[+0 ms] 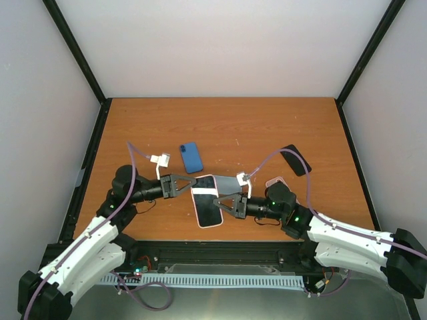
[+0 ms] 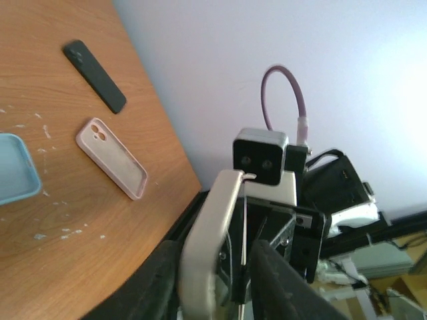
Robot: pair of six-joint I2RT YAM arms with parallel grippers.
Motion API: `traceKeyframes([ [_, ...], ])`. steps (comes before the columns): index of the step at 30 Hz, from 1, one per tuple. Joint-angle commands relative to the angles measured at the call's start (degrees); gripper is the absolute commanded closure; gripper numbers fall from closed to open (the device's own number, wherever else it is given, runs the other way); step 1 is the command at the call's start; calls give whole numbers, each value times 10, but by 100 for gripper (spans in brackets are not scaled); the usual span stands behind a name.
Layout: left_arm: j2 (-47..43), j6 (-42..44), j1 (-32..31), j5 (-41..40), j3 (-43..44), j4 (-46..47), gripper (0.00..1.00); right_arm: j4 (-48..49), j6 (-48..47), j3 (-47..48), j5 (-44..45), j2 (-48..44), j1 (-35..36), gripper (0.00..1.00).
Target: Put the phone into the phone case
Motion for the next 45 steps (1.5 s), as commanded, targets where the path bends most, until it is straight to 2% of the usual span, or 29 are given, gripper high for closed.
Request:
traceKeyframes([
  [1, -3, 11, 3, -34, 28, -18, 53, -29, -18, 7, 27, -12, -1, 97],
  [3, -2, 18, 3, -41, 35, -35, 30, -58, -34, 16, 38, -11, -6, 97],
  [4, -2, 25, 2, -46, 39, -48, 22, -77, -41, 23, 47, -11, -11, 97],
  [10, -2, 62, 2, -98, 63, -132, 1, -161, -94, 60, 54, -13, -55, 97],
  [14, -8, 79, 2, -148, 82, -184, 0, -238, -143, 96, 64, 1, -93, 97],
  [19, -10, 99, 2, -205, 102, -244, 1, -334, -219, 154, 58, 55, -204, 97],
  [23, -12, 115, 2, -208, 102, -249, 1, -358, -265, 189, 36, 121, -293, 97],
  [27, -21, 121, 3, -215, 98, -255, 0, -377, -310, 236, 28, 206, -352, 97],
  [34, -41, 127, 3, -224, 83, -258, 1, -390, -364, 315, 20, 346, -398, 94],
  [45, -55, 142, 3, -216, 64, -270, 1, -371, -396, 369, -31, 471, -432, 89],
])
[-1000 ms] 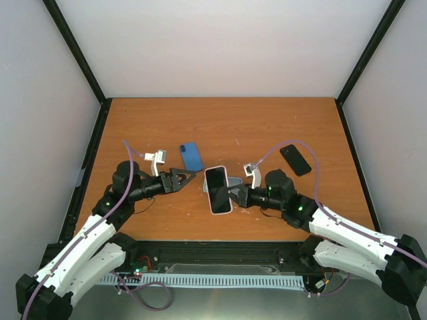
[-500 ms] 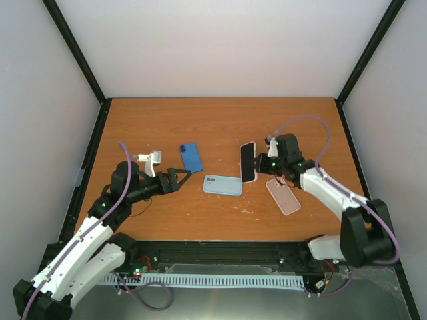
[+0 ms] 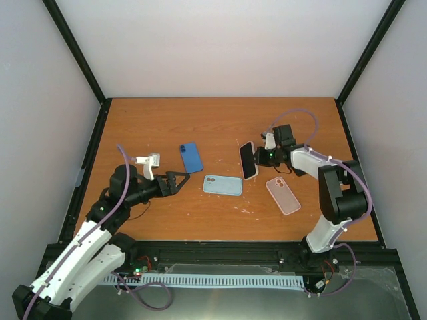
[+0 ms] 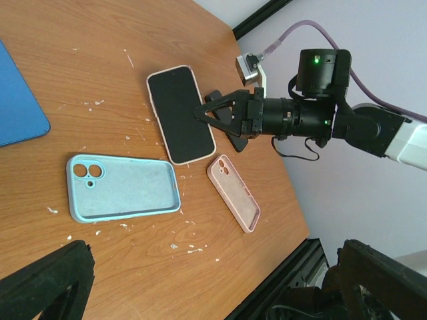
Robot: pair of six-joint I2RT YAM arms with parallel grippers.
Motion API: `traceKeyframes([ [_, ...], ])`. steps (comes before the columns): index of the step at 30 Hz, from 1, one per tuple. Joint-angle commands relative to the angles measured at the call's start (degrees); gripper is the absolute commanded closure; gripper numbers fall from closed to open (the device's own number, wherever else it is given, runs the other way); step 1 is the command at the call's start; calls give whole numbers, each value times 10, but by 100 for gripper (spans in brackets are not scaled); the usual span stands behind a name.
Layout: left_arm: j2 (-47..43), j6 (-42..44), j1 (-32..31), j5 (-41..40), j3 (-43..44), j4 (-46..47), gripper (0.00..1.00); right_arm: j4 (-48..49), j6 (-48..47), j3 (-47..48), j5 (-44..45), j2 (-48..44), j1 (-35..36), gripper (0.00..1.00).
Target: Put the phone into the phone case
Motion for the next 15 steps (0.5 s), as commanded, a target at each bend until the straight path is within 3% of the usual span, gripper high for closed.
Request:
traceKeyframes([
  [1, -11, 23, 1, 1, -3, -10, 0, 29, -19, 23, -30, 24, -18, 87],
  [15, -16, 12, 1, -17, -9, -29, 1, 11, -23, 36, -3, 72, -31, 64],
])
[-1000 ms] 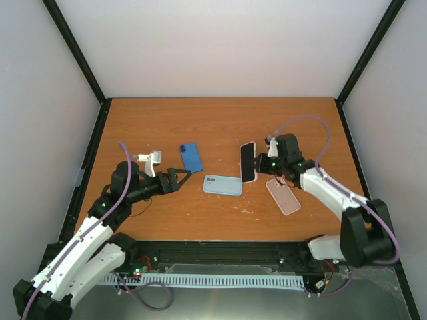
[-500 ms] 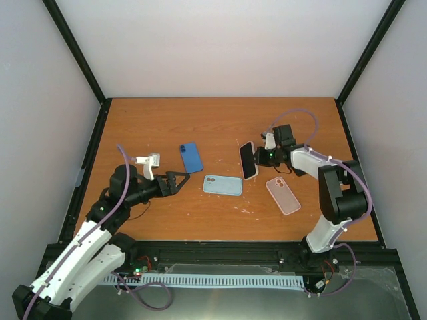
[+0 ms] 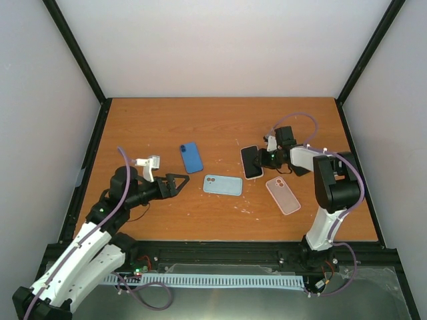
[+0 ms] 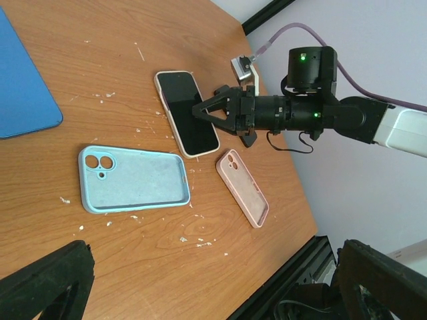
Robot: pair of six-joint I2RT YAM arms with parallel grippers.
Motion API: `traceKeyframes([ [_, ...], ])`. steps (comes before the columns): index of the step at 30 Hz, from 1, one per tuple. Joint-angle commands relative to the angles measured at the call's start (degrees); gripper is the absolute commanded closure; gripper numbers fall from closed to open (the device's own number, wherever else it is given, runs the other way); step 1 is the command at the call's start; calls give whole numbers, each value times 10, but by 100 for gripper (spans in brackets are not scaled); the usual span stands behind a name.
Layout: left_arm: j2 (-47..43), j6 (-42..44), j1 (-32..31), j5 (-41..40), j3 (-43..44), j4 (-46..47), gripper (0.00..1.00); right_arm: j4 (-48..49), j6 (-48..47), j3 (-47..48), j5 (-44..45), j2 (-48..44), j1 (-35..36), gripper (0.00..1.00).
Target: Put the phone into the phone case
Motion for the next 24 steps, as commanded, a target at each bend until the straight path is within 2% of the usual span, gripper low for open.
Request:
traceKeyframes([
  [1, -2, -1, 2, -16, 0, -14, 1, -5, -7, 20, 16, -8, 0, 61],
  [8, 40, -5, 1, -46, 7, -27, 1, -58, 8, 23, 80, -50, 0, 42],
  [16, 164, -15, 1, -161, 72, -89, 0, -87, 36, -17, 95, -125, 8, 25],
  [21, 268, -19, 2, -238, 129, -112, 1, -66, 31, -59, 68, -177, 24, 24],
  [24, 304, -25, 5, -245, 149, -95, 1, -42, 26, -66, 82, -181, 48, 30],
])
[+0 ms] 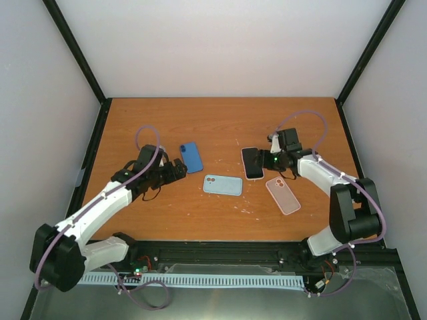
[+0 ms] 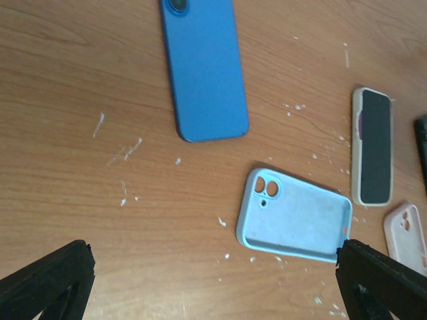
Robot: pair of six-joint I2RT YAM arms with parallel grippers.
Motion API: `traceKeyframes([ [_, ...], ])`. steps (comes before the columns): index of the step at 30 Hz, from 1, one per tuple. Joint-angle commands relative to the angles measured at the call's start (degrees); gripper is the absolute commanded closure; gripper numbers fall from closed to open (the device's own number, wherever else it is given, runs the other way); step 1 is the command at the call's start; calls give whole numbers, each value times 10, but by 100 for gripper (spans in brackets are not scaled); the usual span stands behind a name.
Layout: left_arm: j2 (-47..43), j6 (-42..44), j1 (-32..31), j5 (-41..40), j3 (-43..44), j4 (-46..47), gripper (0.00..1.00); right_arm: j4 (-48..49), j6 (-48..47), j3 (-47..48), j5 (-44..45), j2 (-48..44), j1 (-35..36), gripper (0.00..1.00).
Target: Put the phone into the phone case
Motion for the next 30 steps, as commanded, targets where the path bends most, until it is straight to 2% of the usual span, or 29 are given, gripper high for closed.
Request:
traceKeyframes([
  [1, 42, -14, 6, -49, 44, 4, 1, 37, -3, -11, 10, -3, 26, 36],
  [5, 78, -15, 23, -25, 55, 45, 2, 67, 0, 5, 22, 41, 30, 67],
  [7, 106, -16, 35, -17, 70, 50, 3, 83, 0, 17, 20, 65, 33, 76],
  [9, 136, -16, 43, -15, 84, 54, 4, 83, -6, 37, 16, 90, 36, 81],
  [14, 204, -15, 58, -7, 116, 68, 4, 62, -17, 91, 25, 152, 46, 85],
  [20, 299, -14, 61, -22, 172, 60, 6, 6, -4, 99, 104, 206, 61, 88],
  [25, 359, -16, 61, -36, 218, 51, 6, -9, -9, 93, 129, 162, 63, 87],
  [30, 414, -16, 61, -37, 265, 48, 6, 29, -19, 69, 48, 108, 69, 79],
])
